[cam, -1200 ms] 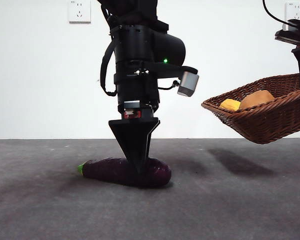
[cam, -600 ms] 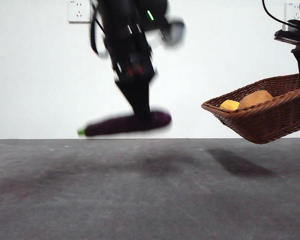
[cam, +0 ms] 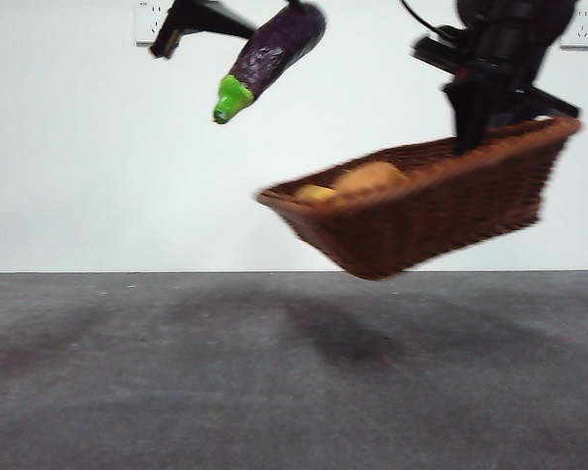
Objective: Help me put the vegetables on the table into the basket
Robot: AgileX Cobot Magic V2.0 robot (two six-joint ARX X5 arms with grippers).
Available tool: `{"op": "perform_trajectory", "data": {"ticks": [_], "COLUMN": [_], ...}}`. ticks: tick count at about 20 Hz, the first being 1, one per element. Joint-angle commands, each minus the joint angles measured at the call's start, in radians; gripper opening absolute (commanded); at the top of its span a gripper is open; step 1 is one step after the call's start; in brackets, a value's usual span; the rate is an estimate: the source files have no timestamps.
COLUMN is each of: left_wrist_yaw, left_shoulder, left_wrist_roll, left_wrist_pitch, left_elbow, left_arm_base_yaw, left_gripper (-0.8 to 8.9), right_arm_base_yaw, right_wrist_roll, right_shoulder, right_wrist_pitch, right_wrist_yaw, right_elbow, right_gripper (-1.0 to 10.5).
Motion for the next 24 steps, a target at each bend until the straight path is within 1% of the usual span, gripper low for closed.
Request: {"op": "perform_trajectory", "data": {"ticks": [1,2,5,7,8,10,11,12,17,19,20,21,22,23,24], "left_wrist_yaw": [-0.071,-0.073,-0.091,-0.13,-0.144,-0.15,-0.156,-0.164,-0.211,-0.238,-0.245,-0.253,-0.261,-0.299,-0.36], "left_shoulder": [0.009,0.009,0.009,0.009,0.009,0.009,0.009,0.009,0.002,-0.029,-0.058,-0.093,-0.136,-0.181,-0.226], "left_wrist_roll": [-0.072,-0.079,-0.117,-0.171,-0.201,-0.232,-0.233,-0.235,-0.24,-0.228,-0.184,-0.112,-0.021,0.078,0.191], "left_wrist_pitch": [-0.033,-0.035,-0.034,-0.037,-0.039,-0.04,-0.041,-0.045,-0.018,0.015,0.03,0.026,-0.002,-0.05,-0.114], "left_elbow": [-0.003,-0.003,-0.003,-0.003,-0.003,-0.003,-0.003,-0.003,-0.003,-0.003,-0.003,-0.003,-0.003,-0.003,-0.003], "left_arm_base_yaw": [0.006,0.006,0.005,0.004,0.003,0.003,0.003,0.003,0.003,0.006,0.011,0.014,0.018,0.018,0.018], "left_gripper": [-0.08,-0.08,-0.03,0.01,0.24,2.15,2.89,3.24,3.22,3.18,3.13,3.12,3.09,2.77,1.36], "right_arm_base_yaw": [0.04,0.056,0.108,0.137,0.153,0.181,0.193,0.204,0.208,0.193,0.18,0.166,0.144,0.119,0.09], "right_wrist_roll": [0.023,0.026,0.045,0.045,0.045,0.045,0.045,0.045,0.047,0.049,0.049,0.049,0.048,0.045,0.044], "right_shoulder": [-0.005,-0.005,-0.005,-0.005,-0.005,-0.005,-0.005,-0.005,-0.005,-0.005,-0.005,-0.005,-0.005,-0.005,-0.005], "right_wrist_pitch": [0.023,0.026,0.045,0.044,0.045,0.046,0.049,0.051,0.053,0.048,0.046,0.048,0.048,0.048,0.05], "right_wrist_yaw": [-0.069,-0.083,-0.088,-0.088,-0.088,-0.088,-0.088,-0.089,-0.093,-0.07,-0.068,-0.068,-0.068,-0.068,-0.067], "right_elbow": [0.004,0.004,0.004,0.004,0.004,0.004,0.004,0.004,0.004,0.004,0.004,0.004,0.004,0.004,0.004], "right_gripper": [-0.2,-0.2,-0.2,-0.2,-0.2,-0.2,-0.2,-0.2,-0.2,-0.2,-0.2,-0.2,-0.2,-0.2,-0.2]}}
